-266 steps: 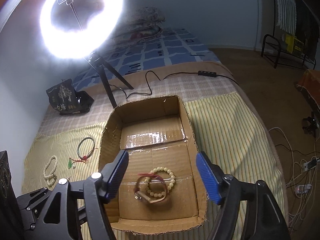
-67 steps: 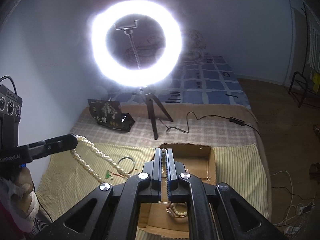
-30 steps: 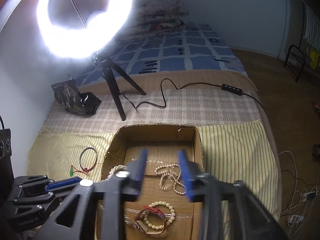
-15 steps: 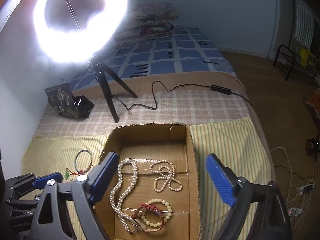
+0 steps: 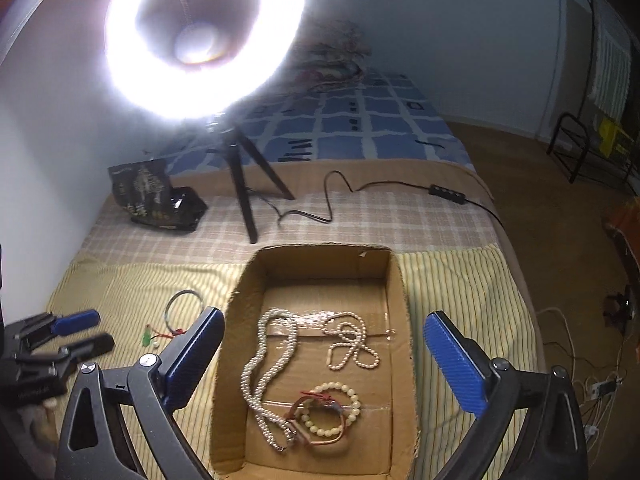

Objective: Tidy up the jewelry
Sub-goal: 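Withdraw both open grippers from the box toward the remaining jewelry, then close the left gripper on a pearl earring while the right gripper closes on the blue bangle, then carry the pearl earring and blue bangle over the cardboard box with both grippers, then open both grippers to drop the earring and bangle into the box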

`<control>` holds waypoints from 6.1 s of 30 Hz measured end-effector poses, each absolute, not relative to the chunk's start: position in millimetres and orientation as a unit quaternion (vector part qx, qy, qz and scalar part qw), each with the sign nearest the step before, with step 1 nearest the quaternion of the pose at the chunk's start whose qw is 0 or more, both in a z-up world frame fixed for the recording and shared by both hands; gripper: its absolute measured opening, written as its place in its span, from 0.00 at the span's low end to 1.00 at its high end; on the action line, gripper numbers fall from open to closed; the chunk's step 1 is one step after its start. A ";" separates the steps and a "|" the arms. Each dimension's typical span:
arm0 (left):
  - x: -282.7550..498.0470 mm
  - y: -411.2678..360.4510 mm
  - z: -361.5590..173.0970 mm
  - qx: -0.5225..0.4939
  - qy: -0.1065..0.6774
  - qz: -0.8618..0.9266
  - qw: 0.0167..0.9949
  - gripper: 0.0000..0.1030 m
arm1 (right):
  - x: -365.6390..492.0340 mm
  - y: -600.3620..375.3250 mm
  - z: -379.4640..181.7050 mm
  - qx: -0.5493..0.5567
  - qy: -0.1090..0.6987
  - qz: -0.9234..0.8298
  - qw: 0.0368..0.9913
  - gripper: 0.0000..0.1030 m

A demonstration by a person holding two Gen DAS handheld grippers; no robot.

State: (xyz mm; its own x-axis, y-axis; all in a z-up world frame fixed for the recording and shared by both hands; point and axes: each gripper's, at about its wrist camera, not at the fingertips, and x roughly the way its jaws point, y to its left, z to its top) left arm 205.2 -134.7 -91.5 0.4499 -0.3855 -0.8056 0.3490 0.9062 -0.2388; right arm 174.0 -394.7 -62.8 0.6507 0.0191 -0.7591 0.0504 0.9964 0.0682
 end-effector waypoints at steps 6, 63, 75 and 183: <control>206.3 -73.0 -102.4 -0.044 0.484 -0.167 0.858 0.53 | 172.5 -372.0 -56.3 0.035 0.409 0.019 0.912 0.98; 204.4 -78.1 -212.5 0.044 0.569 -0.247 0.783 0.17 | 322.4 -217.2 -203.7 -0.035 0.616 0.124 0.777 0.25; 205.5 -87.8 -221.4 0.058 0.572 -0.245 0.781 0.13 | 332.7 -211.1 -215.1 -0.037 0.622 0.121 0.773 0.19; 126.6 -270.1 -123.9 0.103 0.464 -0.351 0.807 0.06 | 203.2 -408.1 -85.8 -0.017 0.508 0.039 0.860 0.25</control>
